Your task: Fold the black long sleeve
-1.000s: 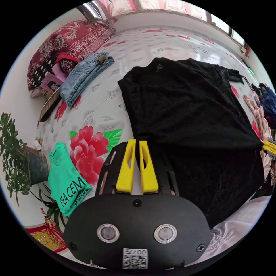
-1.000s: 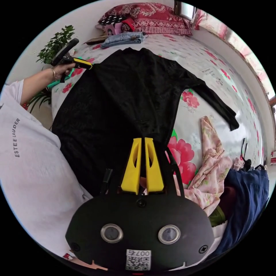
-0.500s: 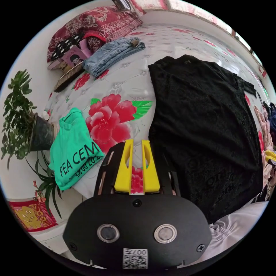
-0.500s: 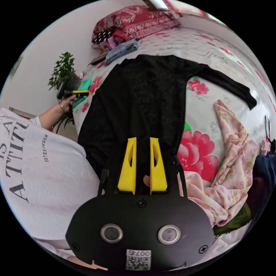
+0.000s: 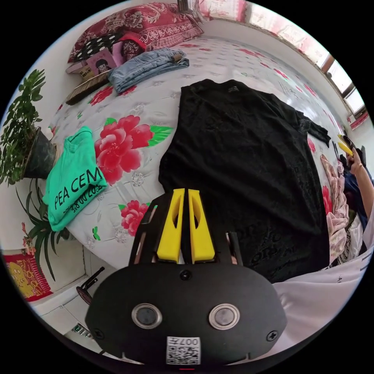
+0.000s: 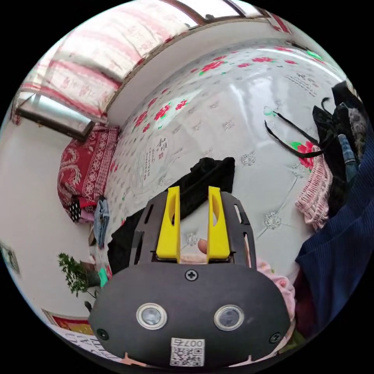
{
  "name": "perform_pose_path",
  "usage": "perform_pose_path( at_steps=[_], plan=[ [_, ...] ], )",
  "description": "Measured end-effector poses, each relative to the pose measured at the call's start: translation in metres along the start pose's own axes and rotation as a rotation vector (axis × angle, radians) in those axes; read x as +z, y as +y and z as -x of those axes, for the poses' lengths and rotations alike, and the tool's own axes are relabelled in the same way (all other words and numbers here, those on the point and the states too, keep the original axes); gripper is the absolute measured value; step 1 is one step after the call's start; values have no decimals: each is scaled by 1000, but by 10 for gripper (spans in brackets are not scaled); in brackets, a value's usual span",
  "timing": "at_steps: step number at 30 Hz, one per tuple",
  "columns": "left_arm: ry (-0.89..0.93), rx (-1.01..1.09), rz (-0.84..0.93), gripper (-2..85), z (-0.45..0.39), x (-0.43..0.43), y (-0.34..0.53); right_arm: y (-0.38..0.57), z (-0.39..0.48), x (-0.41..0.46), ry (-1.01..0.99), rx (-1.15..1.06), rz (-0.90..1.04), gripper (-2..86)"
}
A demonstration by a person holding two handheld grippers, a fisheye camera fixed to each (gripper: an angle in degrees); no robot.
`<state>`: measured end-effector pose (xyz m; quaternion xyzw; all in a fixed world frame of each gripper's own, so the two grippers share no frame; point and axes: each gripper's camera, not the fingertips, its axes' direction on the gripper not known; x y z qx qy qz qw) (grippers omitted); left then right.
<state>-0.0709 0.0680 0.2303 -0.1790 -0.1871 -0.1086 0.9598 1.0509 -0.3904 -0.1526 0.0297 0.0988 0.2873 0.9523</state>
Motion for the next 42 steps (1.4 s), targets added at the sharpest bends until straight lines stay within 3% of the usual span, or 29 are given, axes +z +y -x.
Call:
perform_pose_path(
  at_steps=[8, 13, 18, 21, 27, 29, 31, 34, 37, 40, 42],
  plan=[
    [10, -9, 52, -9, 3, 8, -2, -60, -93, 4, -44, 253, -1, 13],
    [20, -6, 43, -10, 14, -2, 4, -79, -24, -82, -167, -68, -155, 1],
    [50, 12, -9, -10, 17, -25, 18, -31, 104, -189, -461, -603, -211, -2],
    [65, 27, -35, -10, 19, -39, 33, -5, 123, -198, -429, -636, -178, -2],
    [60, 26, -48, -10, 38, -60, 81, 10, 6, -123, -578, -19, 2, -2],
    [52, 0, -51, -10, 52, -67, 98, 46, -57, -105, -647, 305, -99, -2],
    [54, -49, -49, -10, 73, -73, 120, 72, -74, -103, -641, 410, -177, -2],
    [41, -96, -41, -10, 97, -77, 143, 79, -24, -115, -484, 260, -184, -2],
    [31, -95, -43, -9, 104, -82, 151, 81, 85, -125, -588, -25, -147, -2],
    [75, -93, -85, -8, 101, -93, 150, 126, 232, -140, -689, -457, -46, -2],
    [120, -89, -108, -6, 98, -99, 149, 203, 327, -143, -739, -774, 69, -2]
  ],
)
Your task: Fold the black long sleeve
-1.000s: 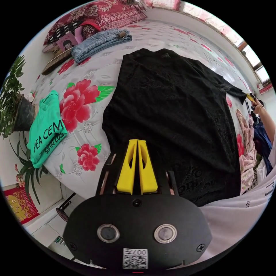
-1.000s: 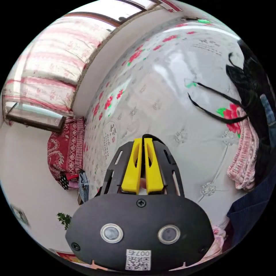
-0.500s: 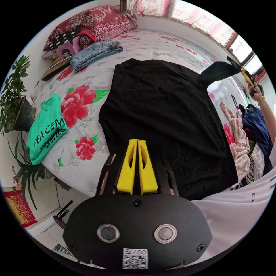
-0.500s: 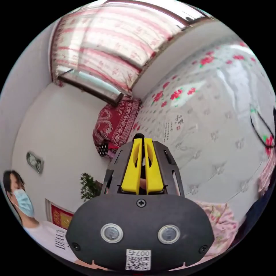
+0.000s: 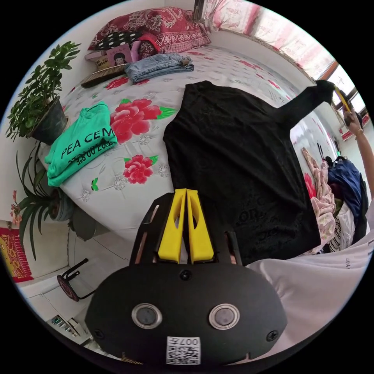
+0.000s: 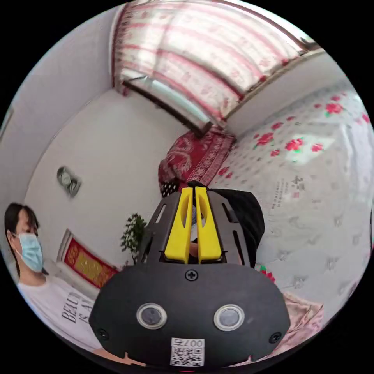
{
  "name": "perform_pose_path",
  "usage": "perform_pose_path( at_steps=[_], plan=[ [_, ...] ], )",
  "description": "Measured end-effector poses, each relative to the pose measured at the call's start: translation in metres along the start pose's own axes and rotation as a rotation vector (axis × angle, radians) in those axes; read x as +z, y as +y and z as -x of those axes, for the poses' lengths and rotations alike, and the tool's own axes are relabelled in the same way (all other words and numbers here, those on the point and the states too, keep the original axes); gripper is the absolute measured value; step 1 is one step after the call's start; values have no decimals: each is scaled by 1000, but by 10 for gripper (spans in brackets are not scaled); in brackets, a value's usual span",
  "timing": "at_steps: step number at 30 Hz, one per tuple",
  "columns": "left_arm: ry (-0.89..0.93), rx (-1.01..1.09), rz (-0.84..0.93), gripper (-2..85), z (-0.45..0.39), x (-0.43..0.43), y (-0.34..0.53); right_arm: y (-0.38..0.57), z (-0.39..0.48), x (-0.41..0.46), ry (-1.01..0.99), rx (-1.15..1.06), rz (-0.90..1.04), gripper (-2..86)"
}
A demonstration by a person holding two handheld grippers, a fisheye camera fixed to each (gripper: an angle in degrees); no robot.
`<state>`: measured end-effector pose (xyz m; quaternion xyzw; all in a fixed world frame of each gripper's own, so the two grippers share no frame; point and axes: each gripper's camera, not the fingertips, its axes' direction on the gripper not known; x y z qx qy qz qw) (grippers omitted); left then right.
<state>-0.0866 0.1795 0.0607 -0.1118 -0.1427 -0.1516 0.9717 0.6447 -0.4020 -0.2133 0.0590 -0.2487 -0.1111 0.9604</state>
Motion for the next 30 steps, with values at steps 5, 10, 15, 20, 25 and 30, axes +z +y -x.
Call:
perform_pose_path(
  at_steps=[5, 10, 15, 20, 25, 30],
  plan=[
    [121, 39, -16, 33, -10, -1, 2, 120, 114, 152, -133, -170, 309, -2],
    [165, 111, 37, 72, -21, 12, 9, 314, 122, 300, -99, 22, 659, -2],
    [147, 164, 61, 81, -25, 14, 19, 418, 146, 374, -31, 76, 802, -1],
    [194, 224, 70, 94, -31, 14, 20, 417, 160, 408, -23, 74, 707, -1],
    [241, 340, 92, 119, -58, 32, 5, 406, 148, 427, -47, 119, 619, -1],
    [190, 414, 190, 93, -97, 62, -7, 451, 155, 479, -35, 93, 760, 2]
  ],
)
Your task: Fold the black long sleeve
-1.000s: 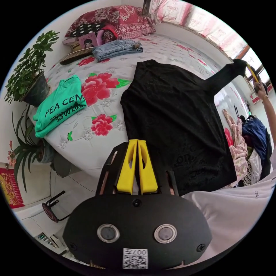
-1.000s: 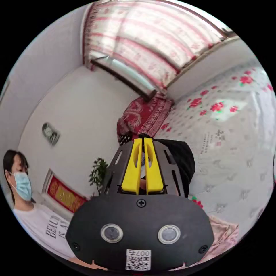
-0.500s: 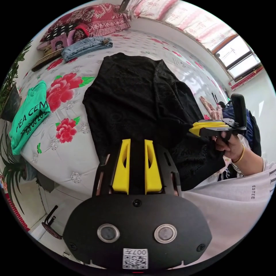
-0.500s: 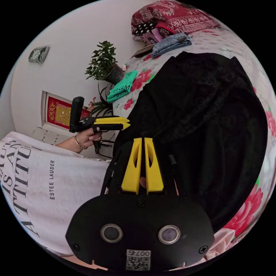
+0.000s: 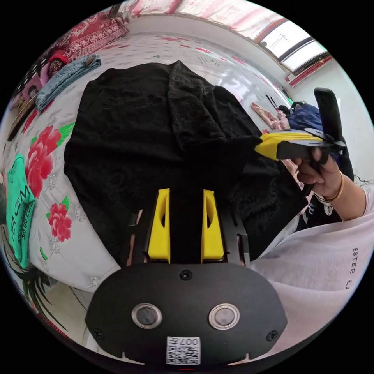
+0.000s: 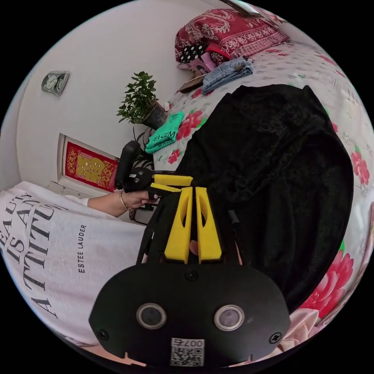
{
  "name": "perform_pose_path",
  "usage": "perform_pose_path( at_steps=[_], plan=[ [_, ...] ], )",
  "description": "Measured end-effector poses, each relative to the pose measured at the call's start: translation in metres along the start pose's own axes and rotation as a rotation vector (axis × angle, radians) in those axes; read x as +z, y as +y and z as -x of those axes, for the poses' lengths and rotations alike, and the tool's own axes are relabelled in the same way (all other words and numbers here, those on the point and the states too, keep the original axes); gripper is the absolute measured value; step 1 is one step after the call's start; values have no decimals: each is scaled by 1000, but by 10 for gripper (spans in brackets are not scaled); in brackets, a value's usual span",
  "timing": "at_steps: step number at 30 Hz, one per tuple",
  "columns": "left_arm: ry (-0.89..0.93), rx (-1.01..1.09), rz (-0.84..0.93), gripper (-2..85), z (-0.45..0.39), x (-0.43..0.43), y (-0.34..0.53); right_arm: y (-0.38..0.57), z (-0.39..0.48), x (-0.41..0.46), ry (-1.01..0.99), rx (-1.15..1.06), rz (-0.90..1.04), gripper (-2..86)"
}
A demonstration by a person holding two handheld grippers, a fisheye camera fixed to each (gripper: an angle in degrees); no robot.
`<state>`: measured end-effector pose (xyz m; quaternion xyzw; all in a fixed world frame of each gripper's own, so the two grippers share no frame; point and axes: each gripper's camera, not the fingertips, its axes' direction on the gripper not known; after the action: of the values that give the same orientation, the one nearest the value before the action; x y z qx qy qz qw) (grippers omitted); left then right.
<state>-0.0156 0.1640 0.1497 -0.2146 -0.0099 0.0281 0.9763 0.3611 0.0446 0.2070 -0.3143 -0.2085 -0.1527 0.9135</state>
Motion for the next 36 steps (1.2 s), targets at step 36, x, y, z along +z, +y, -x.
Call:
perform_pose_path(
  at_steps=[36],
  plan=[
    [-40, -217, -6, 43, 30, -64, 123, -67, -352, -106, 798, 61, 217, 18]
  ],
)
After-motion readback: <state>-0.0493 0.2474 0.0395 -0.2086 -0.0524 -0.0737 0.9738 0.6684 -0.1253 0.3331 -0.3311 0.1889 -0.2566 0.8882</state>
